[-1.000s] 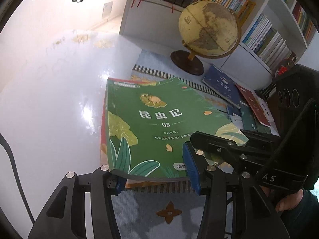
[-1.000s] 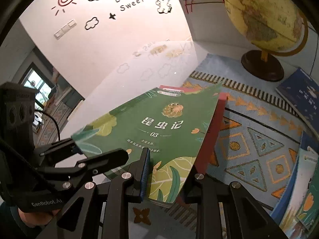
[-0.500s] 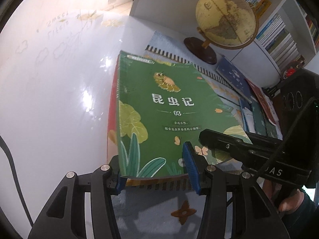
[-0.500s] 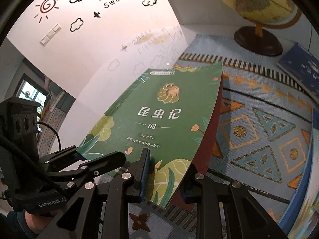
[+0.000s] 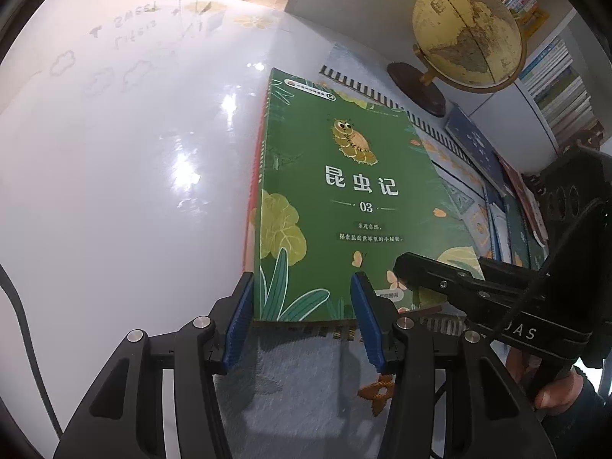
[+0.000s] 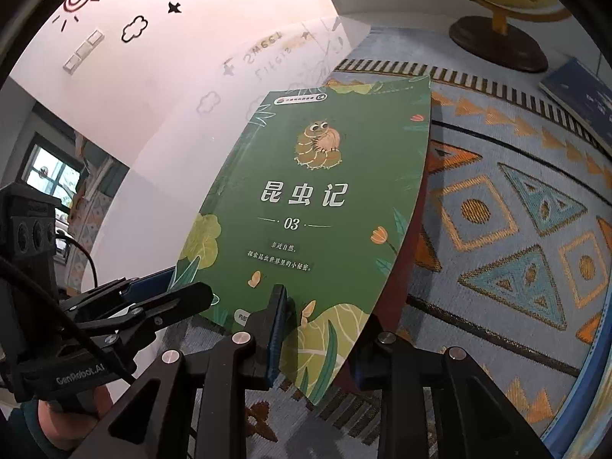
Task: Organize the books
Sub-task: 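Open both tools and lift them away from the stacked books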
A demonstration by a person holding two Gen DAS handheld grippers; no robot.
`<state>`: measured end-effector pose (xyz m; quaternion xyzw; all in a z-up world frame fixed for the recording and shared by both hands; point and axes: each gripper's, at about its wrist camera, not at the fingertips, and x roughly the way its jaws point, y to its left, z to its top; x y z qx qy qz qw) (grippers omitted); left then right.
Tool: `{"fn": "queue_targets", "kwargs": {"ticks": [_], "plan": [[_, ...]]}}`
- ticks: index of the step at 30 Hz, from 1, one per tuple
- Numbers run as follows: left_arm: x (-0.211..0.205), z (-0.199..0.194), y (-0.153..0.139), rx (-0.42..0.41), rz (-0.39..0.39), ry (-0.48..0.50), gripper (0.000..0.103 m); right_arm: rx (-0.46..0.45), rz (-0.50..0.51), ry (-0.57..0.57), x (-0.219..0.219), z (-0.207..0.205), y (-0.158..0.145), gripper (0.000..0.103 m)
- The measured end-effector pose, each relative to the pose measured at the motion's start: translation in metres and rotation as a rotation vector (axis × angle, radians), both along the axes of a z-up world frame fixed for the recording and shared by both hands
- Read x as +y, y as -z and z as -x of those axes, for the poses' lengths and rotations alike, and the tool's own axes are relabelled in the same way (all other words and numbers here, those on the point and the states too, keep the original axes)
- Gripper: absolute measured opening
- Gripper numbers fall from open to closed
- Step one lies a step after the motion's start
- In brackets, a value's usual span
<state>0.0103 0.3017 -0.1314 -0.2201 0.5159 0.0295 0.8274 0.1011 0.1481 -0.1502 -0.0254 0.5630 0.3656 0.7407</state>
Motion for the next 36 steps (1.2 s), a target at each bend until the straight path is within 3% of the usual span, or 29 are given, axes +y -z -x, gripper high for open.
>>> {"fn": "queue_targets", "kwargs": {"ticks": [7, 14, 20, 27, 36], "plan": [[-0.002, 0.018, -0.01, -0.014, -0.043, -0.056, 0.046, 0.038, 0.016, 0.02, -0.014, 0.004, 0.0, 0.045], [-0.037, 0.028, -0.036, -0.071, -0.068, -0.046, 0.049, 0.01, -0.01, 0.096, -0.076, 0.02, -0.018, 0.046], [-0.099, 0.035, -0.048, -0.082, -0.056, -0.002, 0.052, -0.056, -0.061, 0.155, -0.143, 0.041, -0.053, 0.046], [-0.197, 0.048, -0.06, -0.1, -0.057, 0.126, 0.052, -0.141, -0.092, 0.221, -0.228, 0.077, -0.097, 0.047], [-0.311, 0.068, -0.077, -0.147, -0.04, 0.246, 0.052, -0.203, -0.082, 0.32, -0.339, 0.124, -0.126, 0.049]]}}
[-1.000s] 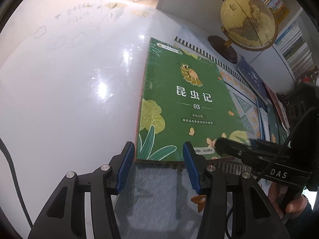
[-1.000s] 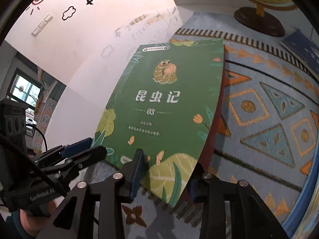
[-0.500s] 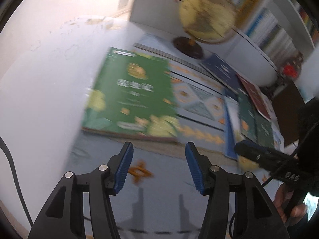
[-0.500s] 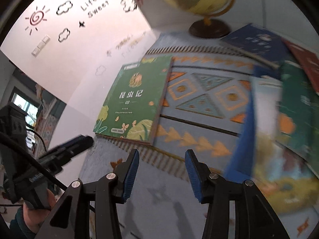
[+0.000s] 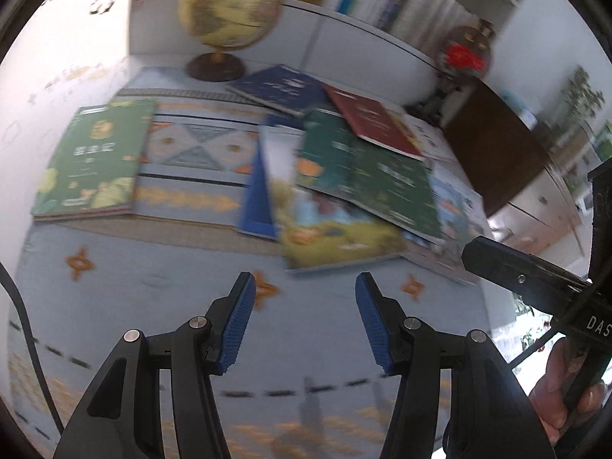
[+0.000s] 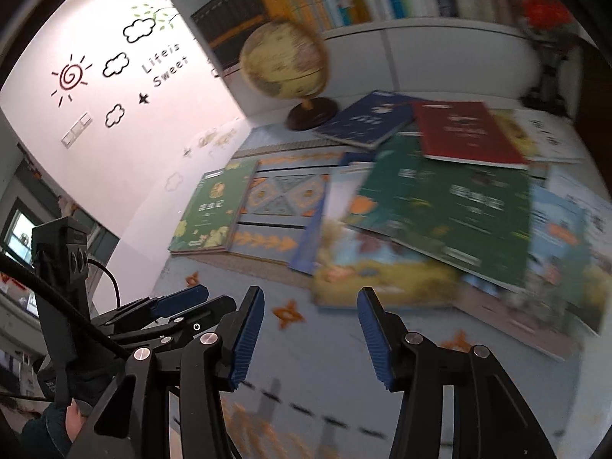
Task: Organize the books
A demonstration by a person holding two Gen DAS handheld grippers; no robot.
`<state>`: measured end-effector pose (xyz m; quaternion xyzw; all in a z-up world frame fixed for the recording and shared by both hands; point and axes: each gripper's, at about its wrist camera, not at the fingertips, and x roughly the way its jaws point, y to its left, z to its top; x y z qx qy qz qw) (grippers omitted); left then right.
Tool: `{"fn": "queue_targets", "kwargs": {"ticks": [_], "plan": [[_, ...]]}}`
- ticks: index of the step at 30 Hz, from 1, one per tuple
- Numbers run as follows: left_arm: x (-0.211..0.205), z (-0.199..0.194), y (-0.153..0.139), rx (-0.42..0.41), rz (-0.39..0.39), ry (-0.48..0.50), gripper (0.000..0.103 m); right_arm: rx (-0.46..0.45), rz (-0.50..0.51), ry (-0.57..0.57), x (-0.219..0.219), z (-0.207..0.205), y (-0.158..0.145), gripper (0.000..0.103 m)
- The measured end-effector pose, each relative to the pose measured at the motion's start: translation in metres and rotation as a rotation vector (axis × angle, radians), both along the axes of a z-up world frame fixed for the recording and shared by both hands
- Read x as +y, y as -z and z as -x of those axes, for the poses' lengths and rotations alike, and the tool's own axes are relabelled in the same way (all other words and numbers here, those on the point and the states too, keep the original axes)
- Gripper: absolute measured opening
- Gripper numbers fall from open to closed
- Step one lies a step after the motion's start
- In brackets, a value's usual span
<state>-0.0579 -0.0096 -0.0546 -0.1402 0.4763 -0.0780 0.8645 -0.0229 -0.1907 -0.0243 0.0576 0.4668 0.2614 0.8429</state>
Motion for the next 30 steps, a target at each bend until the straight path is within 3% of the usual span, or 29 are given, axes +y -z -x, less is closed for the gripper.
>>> {"fn": "queue_targets", "kwargs": {"ticks": [8, 12, 17, 22, 30], "plan": [[-0.068, 0.004, -0.021, -0.047, -0.029, 0.095, 0.055, -0.002, -0.027, 0.115, -0.088, 0.028, -0.006, 0.05], [-0.081, -0.011, -0.033, -0.071, -0.048, 0.111, 0.067, 0.024, -0.106, 0.172, -0.115, 0.023, -0.004, 0.05], [-0.085, -0.048, -0.037, -0.094, -0.043, 0.115, 0.067, 0.017, -0.099, 0.228, -0.132, 0.003, 0.0, 0.05], [-0.084, -0.104, -0.034, -0.101, -0.016, 0.093, 0.067, 0.013, -0.076, 0.267, -0.133, -0.049, -0.003, 0.05], [-0.071, -0.216, -0.007, -0.076, -0.008, 0.074, 0.067, 0.05, -0.001, 0.344, -0.121, -0.176, 0.015, 0.05]]}}
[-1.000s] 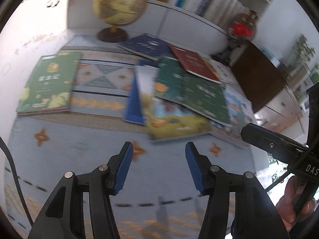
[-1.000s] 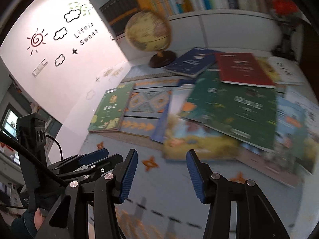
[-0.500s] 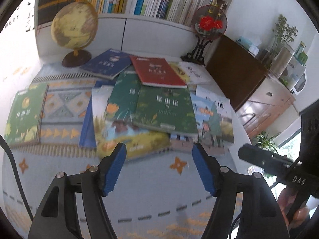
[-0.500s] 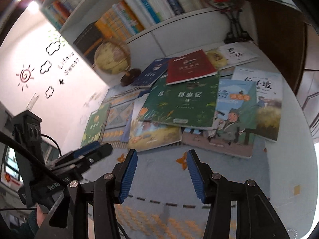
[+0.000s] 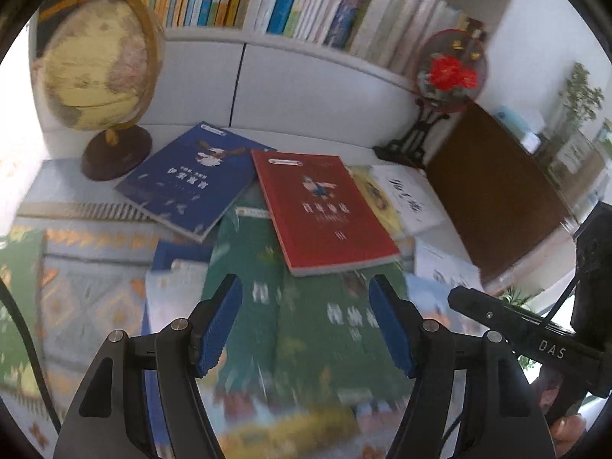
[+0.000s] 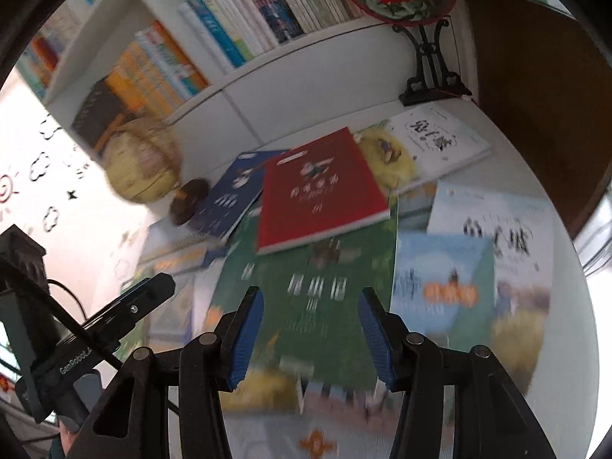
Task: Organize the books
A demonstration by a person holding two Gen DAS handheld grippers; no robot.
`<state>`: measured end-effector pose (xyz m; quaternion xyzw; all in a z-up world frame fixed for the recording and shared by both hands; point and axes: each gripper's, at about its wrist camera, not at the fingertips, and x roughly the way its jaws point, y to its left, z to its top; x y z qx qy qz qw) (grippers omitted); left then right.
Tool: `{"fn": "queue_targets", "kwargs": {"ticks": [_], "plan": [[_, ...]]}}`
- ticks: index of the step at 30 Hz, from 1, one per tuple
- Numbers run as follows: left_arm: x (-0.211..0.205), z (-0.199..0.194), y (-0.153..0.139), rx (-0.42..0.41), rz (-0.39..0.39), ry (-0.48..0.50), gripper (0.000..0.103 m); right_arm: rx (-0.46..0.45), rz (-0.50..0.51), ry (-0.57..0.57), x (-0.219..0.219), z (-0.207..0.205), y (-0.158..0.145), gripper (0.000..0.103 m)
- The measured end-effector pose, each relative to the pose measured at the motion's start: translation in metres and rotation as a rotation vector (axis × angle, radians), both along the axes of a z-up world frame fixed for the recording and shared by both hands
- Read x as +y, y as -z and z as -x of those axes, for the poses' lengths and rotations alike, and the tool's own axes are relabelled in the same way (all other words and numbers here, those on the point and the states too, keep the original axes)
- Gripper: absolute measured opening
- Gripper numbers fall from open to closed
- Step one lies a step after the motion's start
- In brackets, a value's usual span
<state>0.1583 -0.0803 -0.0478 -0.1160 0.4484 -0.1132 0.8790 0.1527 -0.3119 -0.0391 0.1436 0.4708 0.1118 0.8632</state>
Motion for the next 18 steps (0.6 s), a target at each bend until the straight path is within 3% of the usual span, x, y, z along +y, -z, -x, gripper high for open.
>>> {"fn": "queue_targets", "kwargs": {"ticks": [5, 12, 15, 18], "plan": [[0.0, -0.057, 0.033, 0.046, 0.029, 0.022, 0.067, 0.023, 0.153, -0.042, 0.014, -0.074, 0.012, 0.05], [-0.012, -0.088, 0.063, 0.102, 0.04, 0.082, 0.067, 0.081, 0.193, -0.025, 0.011, -0.124, 0.041, 0.05], [-0.012, -0.094, 0.073, 0.127, 0.081, 0.1, 0.065, 0.098, 0.177, -0.016, 0.007, -0.135, 0.053, 0.05], [-0.013, -0.099, 0.08, 0.147, 0.097, 0.116, 0.065, 0.112, 0.161, -0.009, 0.002, -0.144, 0.064, 0.039]]}}
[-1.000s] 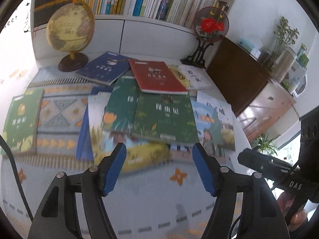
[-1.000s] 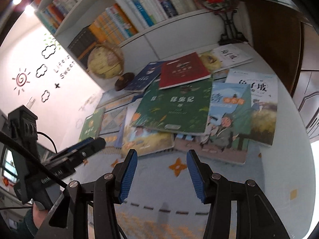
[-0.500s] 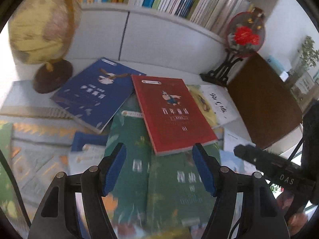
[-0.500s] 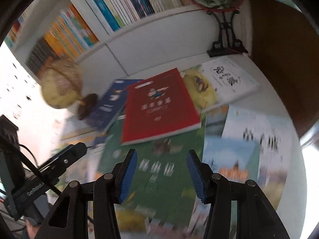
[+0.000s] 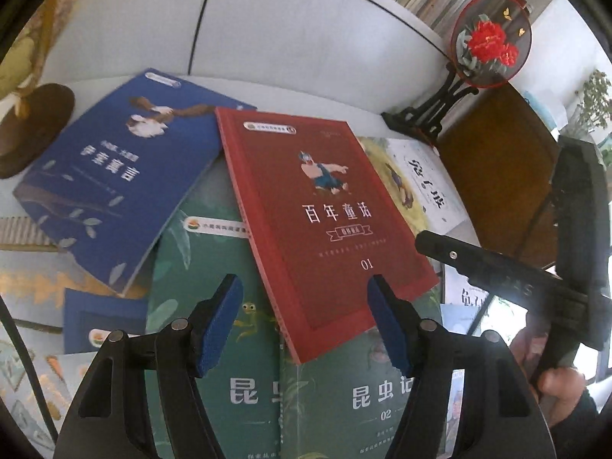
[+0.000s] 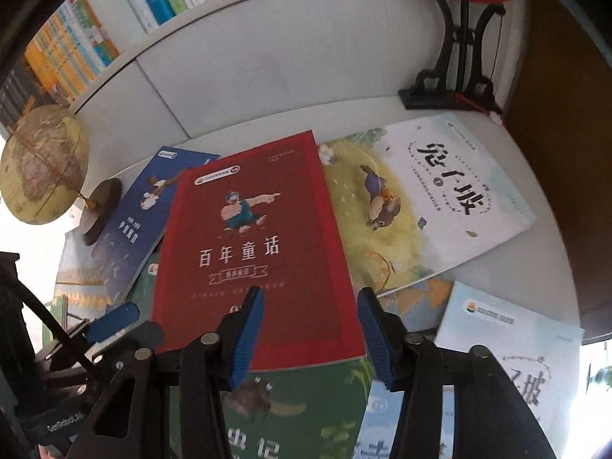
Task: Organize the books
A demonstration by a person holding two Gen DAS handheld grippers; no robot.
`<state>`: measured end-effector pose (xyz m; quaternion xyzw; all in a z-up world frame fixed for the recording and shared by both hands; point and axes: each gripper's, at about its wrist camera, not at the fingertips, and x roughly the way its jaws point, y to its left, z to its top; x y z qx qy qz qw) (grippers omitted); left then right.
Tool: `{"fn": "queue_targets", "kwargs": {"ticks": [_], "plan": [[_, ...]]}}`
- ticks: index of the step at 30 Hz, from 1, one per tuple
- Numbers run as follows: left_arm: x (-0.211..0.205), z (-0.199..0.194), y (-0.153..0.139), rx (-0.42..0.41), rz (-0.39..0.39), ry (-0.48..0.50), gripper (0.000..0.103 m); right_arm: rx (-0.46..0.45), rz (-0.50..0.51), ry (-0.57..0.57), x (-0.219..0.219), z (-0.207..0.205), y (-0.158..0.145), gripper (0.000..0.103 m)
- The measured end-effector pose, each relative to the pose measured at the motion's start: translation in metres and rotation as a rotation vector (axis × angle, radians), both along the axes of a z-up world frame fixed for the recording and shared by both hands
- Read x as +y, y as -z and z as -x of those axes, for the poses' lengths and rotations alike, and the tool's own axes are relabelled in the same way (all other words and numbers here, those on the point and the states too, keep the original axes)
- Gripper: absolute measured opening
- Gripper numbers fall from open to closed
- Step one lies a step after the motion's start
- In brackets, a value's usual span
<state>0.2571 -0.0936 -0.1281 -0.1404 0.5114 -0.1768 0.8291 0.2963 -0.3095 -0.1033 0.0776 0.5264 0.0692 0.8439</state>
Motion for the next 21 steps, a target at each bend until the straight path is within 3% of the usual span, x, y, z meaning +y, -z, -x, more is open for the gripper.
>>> {"fn": "queue_targets", "kwargs": {"ticks": [3, 10, 14, 19, 21], "plan": [[-0.002, -0.004, 0.006, 0.015, 0.0, 0.01, 0.065, 0.006, -0.004, 0.012, -0.003, -0.005, 0.008, 0.034], [-0.005, -0.01, 0.011, 0.035, 0.015, 0.027, 0.065, 0.039, -0.035, -0.016, 0.003, -0.014, 0.02, 0.033], [-0.012, -0.008, 0.009, 0.047, 0.022, 0.058, 0.065, 0.058, -0.114, -0.057, 0.01, -0.012, 0.019, 0.033], [-0.013, -0.002, 0.009, 0.041, 0.0, 0.059, 0.065, 0.012, 0.002, -0.033, 0.013, -0.008, 0.013, 0.033], [-0.011, -0.002, 0.01, 0.04, -0.001, 0.049, 0.067, 0.021, -0.03, 0.014, 0.0, -0.017, 0.014, 0.033]]}}
